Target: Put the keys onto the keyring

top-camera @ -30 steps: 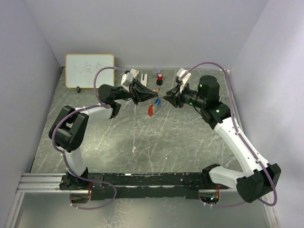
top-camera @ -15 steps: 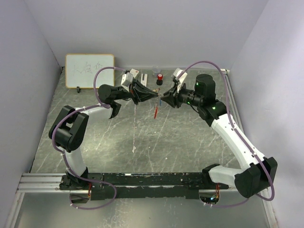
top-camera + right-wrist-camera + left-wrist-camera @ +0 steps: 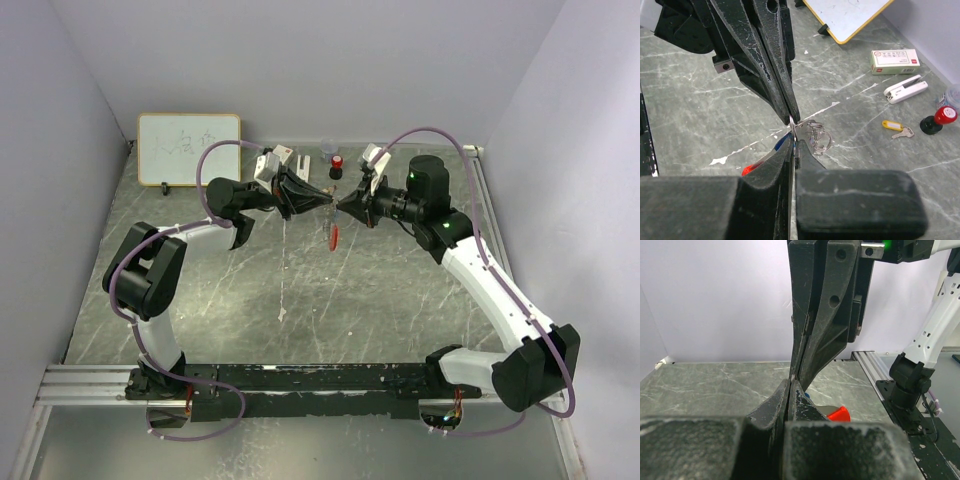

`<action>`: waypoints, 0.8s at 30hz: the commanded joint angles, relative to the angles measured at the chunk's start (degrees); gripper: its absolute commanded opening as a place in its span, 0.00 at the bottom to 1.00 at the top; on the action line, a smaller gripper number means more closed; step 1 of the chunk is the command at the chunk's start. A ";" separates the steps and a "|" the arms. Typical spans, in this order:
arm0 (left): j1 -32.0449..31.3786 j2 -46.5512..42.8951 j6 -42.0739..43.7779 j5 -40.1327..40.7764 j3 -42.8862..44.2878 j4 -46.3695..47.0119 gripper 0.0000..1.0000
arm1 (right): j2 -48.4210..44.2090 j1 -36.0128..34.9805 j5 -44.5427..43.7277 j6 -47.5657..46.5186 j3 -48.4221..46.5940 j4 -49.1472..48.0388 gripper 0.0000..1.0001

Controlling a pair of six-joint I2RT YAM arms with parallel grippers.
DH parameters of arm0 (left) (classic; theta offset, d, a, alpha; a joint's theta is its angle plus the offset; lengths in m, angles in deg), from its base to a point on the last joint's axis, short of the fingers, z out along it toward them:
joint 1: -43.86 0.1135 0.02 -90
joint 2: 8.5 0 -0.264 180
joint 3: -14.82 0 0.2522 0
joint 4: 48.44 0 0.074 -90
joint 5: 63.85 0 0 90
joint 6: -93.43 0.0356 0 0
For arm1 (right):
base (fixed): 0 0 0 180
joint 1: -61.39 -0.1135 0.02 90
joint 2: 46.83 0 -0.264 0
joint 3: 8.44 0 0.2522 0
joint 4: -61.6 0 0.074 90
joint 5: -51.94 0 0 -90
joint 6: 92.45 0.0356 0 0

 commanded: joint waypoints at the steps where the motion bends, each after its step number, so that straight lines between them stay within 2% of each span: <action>1: 0.30 -1.20 -0.57 1.48 0.84 3.74 0.07 | -0.05 0.26 0.92 0.55 1.27 -2.10 0.00; 12: 0.43 1.65 -9.04 6.12 0.38 16.84 0.07 | -1.06 0.26 1.59 1.75 2.97 -4.23 0.00; 19: 0.39 2.26 -11.79 9.41 -0.36 21.97 0.07 | -1.73 0.26 2.30 4.02 4.66 -8.63 0.00; 24: 0.26 1.81 -11.35 11.79 -1.17 22.22 0.07 | -2.77 0.26 2.74 6.78 6.54 -14.65 0.00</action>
